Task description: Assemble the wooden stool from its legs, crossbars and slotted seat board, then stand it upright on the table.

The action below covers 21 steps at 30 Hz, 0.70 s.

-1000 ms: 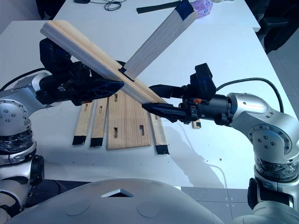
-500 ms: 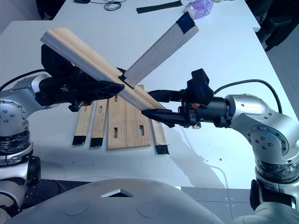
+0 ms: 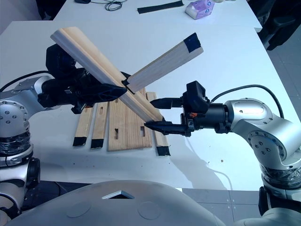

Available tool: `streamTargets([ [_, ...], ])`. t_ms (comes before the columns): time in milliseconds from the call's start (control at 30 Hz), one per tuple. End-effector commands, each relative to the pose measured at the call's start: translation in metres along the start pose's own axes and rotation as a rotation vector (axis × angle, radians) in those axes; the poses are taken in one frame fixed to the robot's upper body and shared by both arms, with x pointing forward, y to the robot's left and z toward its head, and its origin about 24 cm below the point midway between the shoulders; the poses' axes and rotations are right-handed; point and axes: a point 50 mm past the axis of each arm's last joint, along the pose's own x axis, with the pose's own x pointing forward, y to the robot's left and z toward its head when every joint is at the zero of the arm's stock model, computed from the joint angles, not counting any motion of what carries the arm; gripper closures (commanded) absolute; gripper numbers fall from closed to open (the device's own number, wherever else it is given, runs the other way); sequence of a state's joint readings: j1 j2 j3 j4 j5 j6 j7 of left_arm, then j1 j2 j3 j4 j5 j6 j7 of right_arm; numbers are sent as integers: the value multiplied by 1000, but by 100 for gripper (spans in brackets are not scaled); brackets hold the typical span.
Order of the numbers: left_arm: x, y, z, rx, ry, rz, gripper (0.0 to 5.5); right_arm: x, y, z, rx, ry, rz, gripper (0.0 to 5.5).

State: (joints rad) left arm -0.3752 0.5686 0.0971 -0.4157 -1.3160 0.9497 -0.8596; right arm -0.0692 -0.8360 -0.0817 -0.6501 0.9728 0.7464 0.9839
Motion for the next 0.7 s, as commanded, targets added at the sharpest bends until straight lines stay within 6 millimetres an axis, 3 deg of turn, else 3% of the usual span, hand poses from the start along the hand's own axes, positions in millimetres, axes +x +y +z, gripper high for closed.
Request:
streamTargets([
  [33,-5,1,13,48,-20,18,342,-13,-7,-10,-4,69,-70,192],
  [233,-21,3,25,142,34,148,342,-37,-19,-24,-1,111,-208,96],
  [400,-42,-12,20,288,205,239,342,-47,-15,-32,-8,119,-289,18],
  [700,-67,-33,-8,349,444,276,342,-49,4,-43,-1,109,-375,18],
])
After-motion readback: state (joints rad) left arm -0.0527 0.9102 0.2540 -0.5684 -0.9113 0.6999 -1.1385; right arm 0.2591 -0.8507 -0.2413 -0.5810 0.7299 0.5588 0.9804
